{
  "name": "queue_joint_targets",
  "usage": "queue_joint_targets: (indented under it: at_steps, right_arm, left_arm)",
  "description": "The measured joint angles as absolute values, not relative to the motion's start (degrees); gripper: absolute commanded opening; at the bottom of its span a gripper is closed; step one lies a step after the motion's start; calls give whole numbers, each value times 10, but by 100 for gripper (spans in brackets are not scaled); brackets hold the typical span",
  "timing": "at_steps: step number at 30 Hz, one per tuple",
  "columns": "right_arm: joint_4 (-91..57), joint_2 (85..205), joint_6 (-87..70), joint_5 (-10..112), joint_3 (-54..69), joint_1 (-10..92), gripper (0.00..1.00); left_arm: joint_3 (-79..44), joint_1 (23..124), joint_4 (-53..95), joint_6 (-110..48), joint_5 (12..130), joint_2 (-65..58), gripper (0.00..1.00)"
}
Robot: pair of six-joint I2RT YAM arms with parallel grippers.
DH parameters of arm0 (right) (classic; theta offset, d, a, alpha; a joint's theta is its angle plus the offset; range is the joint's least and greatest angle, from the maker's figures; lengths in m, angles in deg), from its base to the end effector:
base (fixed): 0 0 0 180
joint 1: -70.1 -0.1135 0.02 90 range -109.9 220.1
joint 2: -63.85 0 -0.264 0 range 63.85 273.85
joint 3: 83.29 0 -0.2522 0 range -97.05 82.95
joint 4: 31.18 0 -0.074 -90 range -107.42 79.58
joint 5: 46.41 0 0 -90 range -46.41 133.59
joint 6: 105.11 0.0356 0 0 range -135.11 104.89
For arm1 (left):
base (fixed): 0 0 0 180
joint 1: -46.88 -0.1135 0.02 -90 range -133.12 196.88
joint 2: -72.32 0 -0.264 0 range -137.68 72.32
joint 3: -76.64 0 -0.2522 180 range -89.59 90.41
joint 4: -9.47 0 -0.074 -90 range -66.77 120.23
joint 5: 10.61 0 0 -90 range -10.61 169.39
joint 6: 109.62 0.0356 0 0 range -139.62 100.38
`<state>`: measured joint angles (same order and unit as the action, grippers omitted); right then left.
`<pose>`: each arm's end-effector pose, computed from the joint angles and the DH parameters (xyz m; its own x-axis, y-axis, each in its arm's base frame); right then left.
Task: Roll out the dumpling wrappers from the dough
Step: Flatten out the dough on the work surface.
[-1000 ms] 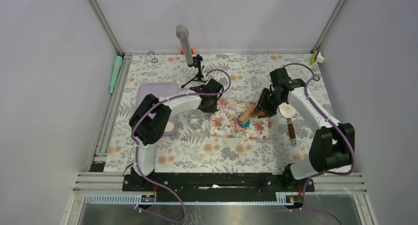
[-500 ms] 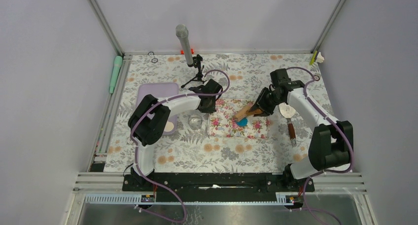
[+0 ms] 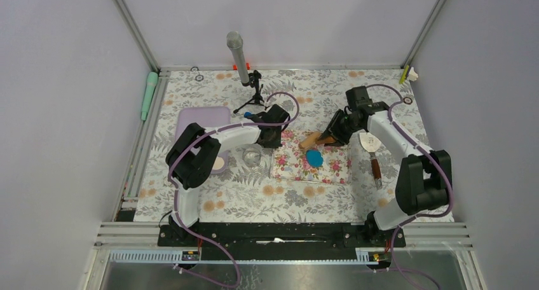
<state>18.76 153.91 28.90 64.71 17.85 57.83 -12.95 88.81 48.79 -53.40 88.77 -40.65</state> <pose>0.3094 0.0804 0.2346 -0.8713 0.4738 -0.1279 0.3298 0.7583 0.5623 0.3069 -0.2679 0.1636 -0.8802 0.0532 -0.4717 0.1357 0.9804 -0.1426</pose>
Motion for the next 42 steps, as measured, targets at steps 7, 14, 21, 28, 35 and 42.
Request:
queue_joint_targets:
  at_steps: [7, 14, 21, 28, 35, 42]
  right_arm:
    - [252, 1442, 278, 632, 145, 577, 0]
    - [263, 1376, 279, 638, 256, 569, 0]
    - [228, 1381, 291, 658, 313, 566, 0]
    - [198, 1397, 302, 672, 321, 566, 0]
    - [176, 1420, 307, 680, 318, 566, 0]
    - [160, 1431, 308, 679, 316, 564, 0]
  left_arm:
    - [-131, 889, 488, -546, 888, -406, 0]
    - [-132, 889, 488, -553, 888, -405, 0]
    - [-138, 889, 483, -557, 888, -402, 0]
    - [-150, 889, 477, -557, 890, -395, 0]
    - [-156, 887, 475, -560, 899, -390, 0]
    - [-162, 887, 472, -563, 905, -387, 0]
